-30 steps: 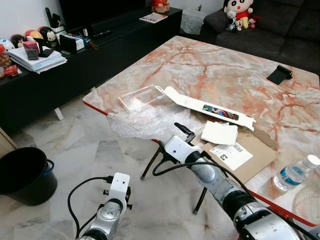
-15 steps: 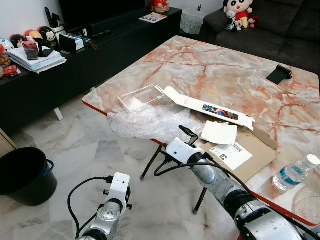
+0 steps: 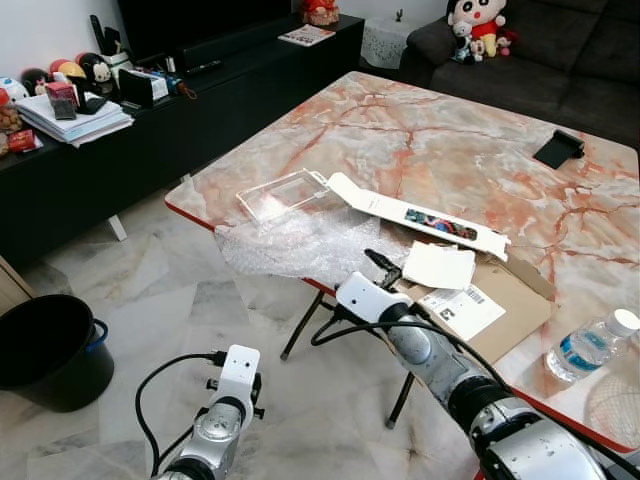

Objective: Picking trash to rubbish bin

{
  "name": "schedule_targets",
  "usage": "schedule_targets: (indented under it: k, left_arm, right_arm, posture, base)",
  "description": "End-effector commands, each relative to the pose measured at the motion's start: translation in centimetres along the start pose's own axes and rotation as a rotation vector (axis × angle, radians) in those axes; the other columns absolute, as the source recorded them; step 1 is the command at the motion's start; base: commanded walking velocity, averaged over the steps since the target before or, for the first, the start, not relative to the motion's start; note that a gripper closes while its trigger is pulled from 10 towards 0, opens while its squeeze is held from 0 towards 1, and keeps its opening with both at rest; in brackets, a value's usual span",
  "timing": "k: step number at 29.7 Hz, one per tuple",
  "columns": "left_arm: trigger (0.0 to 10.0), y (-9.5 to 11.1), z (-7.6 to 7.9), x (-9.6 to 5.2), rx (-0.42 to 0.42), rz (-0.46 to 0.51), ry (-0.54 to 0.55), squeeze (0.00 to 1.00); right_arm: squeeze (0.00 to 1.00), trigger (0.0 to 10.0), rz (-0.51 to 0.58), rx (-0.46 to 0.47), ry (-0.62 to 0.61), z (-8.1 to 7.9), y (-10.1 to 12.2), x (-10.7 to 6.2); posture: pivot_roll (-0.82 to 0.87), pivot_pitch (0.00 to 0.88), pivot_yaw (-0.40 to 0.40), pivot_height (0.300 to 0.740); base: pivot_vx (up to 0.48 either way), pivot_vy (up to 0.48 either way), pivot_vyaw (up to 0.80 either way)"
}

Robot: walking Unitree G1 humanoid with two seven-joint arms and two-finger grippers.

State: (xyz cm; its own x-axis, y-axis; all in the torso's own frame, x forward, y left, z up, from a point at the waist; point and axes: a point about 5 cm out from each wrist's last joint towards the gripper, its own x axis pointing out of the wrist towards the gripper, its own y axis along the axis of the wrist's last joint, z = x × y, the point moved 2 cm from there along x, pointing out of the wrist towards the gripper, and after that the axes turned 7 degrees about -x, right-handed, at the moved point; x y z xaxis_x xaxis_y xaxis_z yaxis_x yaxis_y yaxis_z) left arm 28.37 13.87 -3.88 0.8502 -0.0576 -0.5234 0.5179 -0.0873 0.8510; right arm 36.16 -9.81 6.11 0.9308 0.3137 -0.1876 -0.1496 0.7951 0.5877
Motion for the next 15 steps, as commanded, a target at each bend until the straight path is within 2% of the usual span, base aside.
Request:
schedule_targets:
  k: [1, 7, 8, 9, 10, 11, 12, 13, 15]
  left_arm:
    - [10.0, 0.19, 0.25, 0.13, -0.01, -0.006, -0.002, 0.0]
    - [10.0, 0.13, 0.26, 0.12, -0.012, -0.009, 0.001, 0.0]
    - [10.0, 0.09, 0.28, 0.11, -0.011, -0.01, 0.001, 0.0]
    - [10.0, 0.08, 0.28, 0.1, -0.011, -0.01, 0.002, 0.0]
    - [10.0, 0.07, 0.27, 0.1, -0.011, -0.01, 0.002, 0.0]
    - [10.0, 0.07, 0.27, 0.1, -0.012, -0.011, 0.002, 0.0]
    - [10.0, 0.07, 0.27, 0.1, -0.012, -0.011, 0.002, 0.0]
    - [10.0, 0.07, 0.26, 0.1, -0.012, -0.011, 0.002, 0.0]
    - [10.0, 0.05, 0.24, 0.09, -0.011, -0.011, 0.002, 0.0]
  right_arm:
    - [0.0, 10.0, -0.02, -0.004, -0.02, 0.69, -0.19, 0.19]
    - [0.0, 10.0, -0.025, -0.007, -0.03, 0.93, -0.22, 0.25]
    - [0.0, 9.2, -0.027, -0.001, -0.031, 0.92, -0.24, 0.25]
    - [0.0, 3.2, -0.026, 0.0, -0.031, 0.92, -0.22, 0.25]
    - [0.0, 3.2, -0.026, 0.001, -0.032, 0.91, -0.21, 0.25]
    - [0.0, 0.0, -0.027, -0.002, -0.034, 0.93, -0.2, 0.26]
    - [0.0, 0.0, -0.027, -0.002, -0.034, 0.93, -0.2, 0.26]
    - [0.0, 0.7, -0.03, -0.002, -0.034, 0.92, -0.23, 0.27]
    - [0.0, 0.6, -0.039, -0.004, -0.027, 0.8, -0.29, 0.28]
  posture:
    - [-0.06, 0.036, -0.079, 0.74]
    - [-0.06, 0.034, -0.081, 0.74]
    - [-0.06, 0.034, -0.081, 0.74]
    - [-0.06, 0.034, -0.081, 0.74]
    - [-0.06, 0.034, -0.081, 0.74]
    - [-0.06, 0.034, -0.081, 0.74]
    - [-0.06, 0.034, -0.081, 0.74]
    - [-0.06, 0.037, -0.082, 0.74]
    - [-0.06, 0.035, -0.082, 0.74]
  base:
    - [0.0, 0.0, 0.0]
    - [0.0, 0.0, 0.0]
    - [0.0, 0.0, 0.0]
    - [0.0, 0.0, 0.0]
    - [0.0, 0.0, 0.0]
    - [0.0, 0.0, 0.0]
    - [0.0, 0.0, 0.0]
    - [0.0, 0.0, 0.0]
    - [0.0, 0.0, 0.0]
